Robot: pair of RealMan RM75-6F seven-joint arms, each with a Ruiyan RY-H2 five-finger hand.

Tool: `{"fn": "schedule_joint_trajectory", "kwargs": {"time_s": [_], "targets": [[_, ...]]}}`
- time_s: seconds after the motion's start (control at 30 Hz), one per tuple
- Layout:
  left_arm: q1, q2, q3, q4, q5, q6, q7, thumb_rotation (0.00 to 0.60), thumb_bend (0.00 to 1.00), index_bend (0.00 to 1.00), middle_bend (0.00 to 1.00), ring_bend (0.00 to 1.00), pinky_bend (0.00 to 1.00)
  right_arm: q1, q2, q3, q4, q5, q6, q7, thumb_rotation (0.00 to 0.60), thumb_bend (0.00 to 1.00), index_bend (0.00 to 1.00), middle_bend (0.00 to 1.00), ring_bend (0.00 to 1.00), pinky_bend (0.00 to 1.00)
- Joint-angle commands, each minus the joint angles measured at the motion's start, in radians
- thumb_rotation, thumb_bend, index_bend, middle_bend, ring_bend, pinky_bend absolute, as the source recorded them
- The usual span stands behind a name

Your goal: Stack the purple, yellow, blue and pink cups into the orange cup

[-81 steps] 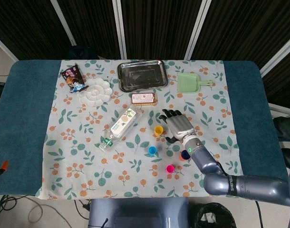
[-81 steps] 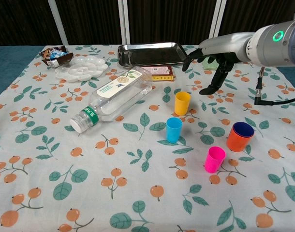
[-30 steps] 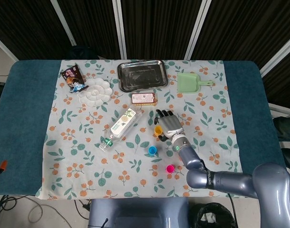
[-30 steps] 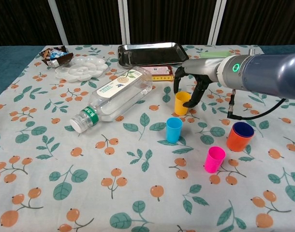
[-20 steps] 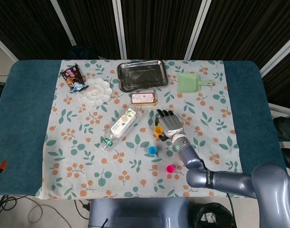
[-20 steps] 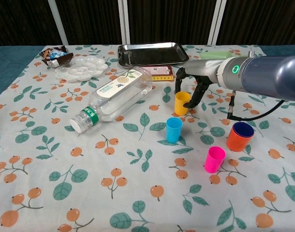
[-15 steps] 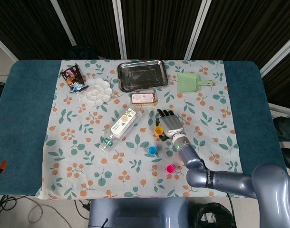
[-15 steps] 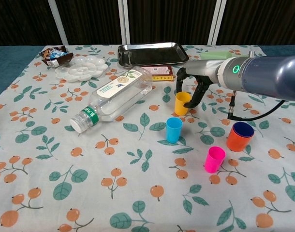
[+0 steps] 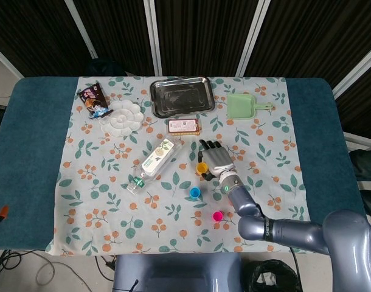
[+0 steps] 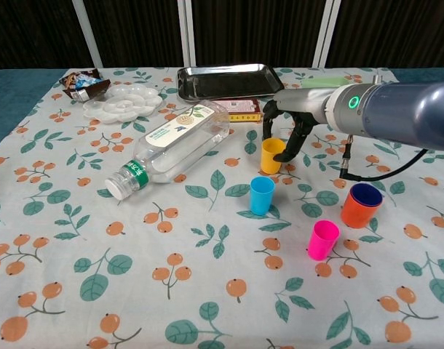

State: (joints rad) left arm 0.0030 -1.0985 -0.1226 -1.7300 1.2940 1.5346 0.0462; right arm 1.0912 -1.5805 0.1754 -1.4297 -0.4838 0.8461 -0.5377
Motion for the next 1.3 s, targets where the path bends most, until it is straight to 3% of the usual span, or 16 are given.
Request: {"fn": "schedule_joint_trajectory", "kwargs": {"time_s": [0.03,0.27,0.53,0.73,1.07,1.3], "targets": [[0.0,0.001,-0.001,0.001,-0.001,0.0,-0.001,0.6,0.22,0.14,0.07,0.01,0.0,-0.002,0.028,0.002,-0.031,-0.005,0.003,-0.004,0.6,0.4,0.47,0.0,0.08,0.09],[0.0,0.002,0.001,0.0,0.004,0.001,-0.001,0.6,0.22,0.14,0.07,0.01,0.0,-0.02,0.215,0.009,-0.22,0.006,-0.001,-0.01,0.6,0.4,0.47,0.0,0.08,0.09],[-0.001,-0.001,0.003,-0.004,0.009,0.001,0.003,0.6,0.22,0.14,0.07,0.01,0.0,-0.088,0.496,-0.059,-0.501,-0.072,-0.016,-0.01,0.6,0.4,0.47,0.0,0.08,0.09],[0.0,-0.001,0.002,-0.006,0.01,0.004,-0.003,0.6,0.22,0.14,0.07,0.01,0.0,-0.165,0.622,-0.09,-0.63,-0.176,-0.018,0.061,0.6,0.4,0.47,0.0,0.08,0.09],[0.0,0.0,0.002,-0.005,0.011,0.003,-0.005,0.6,0.22,0.14,0.07,0.01,0.0,-0.293,0.67,-0.133,-0.671,-0.396,0.022,0.165,0.6,0.4,0.47,0.0,0.08,0.09],[0.001,0.0,0.002,-0.008,0.011,0.006,-0.003,0.6,0.22,0.14,0.07,0.01,0.0,-0.336,0.642,-0.142,-0.626,-0.465,0.022,0.23,0.6,0.4,0.47,0.0,0.08,0.09]]}}
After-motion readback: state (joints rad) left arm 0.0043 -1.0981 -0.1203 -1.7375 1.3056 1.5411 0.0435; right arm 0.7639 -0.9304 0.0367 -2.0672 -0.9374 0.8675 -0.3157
